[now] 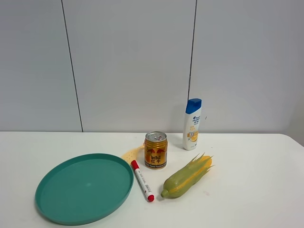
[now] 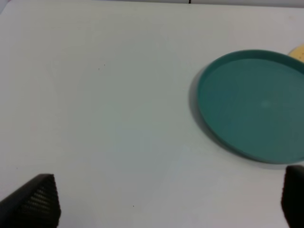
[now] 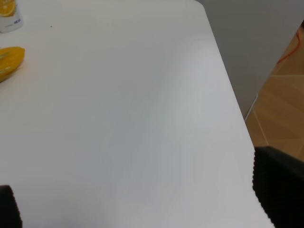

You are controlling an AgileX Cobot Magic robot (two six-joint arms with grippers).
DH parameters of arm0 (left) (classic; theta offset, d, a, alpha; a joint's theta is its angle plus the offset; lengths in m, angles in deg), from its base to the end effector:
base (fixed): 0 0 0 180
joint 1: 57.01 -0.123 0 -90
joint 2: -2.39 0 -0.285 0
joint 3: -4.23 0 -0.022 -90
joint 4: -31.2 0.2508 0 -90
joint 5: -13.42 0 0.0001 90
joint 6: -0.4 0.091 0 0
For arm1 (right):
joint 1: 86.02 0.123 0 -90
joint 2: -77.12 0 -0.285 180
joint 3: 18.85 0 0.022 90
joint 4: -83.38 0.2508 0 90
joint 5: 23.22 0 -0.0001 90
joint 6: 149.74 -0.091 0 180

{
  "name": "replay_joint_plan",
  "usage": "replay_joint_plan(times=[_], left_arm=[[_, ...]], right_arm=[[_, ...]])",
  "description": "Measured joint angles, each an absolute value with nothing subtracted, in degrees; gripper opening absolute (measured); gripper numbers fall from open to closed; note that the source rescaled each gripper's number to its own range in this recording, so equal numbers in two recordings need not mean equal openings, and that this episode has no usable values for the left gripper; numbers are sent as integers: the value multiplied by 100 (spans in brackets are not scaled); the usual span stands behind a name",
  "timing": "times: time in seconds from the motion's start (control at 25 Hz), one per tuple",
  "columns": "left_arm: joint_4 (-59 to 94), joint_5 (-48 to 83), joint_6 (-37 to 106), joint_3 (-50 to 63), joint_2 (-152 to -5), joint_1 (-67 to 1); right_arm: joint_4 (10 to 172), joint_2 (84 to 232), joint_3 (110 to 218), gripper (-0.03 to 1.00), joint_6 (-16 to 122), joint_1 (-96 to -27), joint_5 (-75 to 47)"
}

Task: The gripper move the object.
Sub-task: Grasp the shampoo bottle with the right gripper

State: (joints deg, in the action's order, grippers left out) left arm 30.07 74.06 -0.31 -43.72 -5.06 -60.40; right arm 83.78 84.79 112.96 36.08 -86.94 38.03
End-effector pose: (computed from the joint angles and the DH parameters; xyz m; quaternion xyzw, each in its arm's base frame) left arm -0.0068 -0.0020 0.2805 -0.0299 0.8477 0.0025 0.5297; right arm -0.0063 0.0007 0.2784 -0.0366 0.8523 -0.0272 0.5210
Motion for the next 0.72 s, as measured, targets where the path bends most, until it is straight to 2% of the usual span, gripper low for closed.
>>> replay_joint_plan(times=[0.36,0.72], left_arm=[[3007,7404,-31,-4372,-506,-6040],[3006,7400,-31,-4372,-506,-6040]], right_arm=[[8379,8821,11347,100,3608,-8694,3798],[8381,10662,12661,100,3746,-8694,3342]])
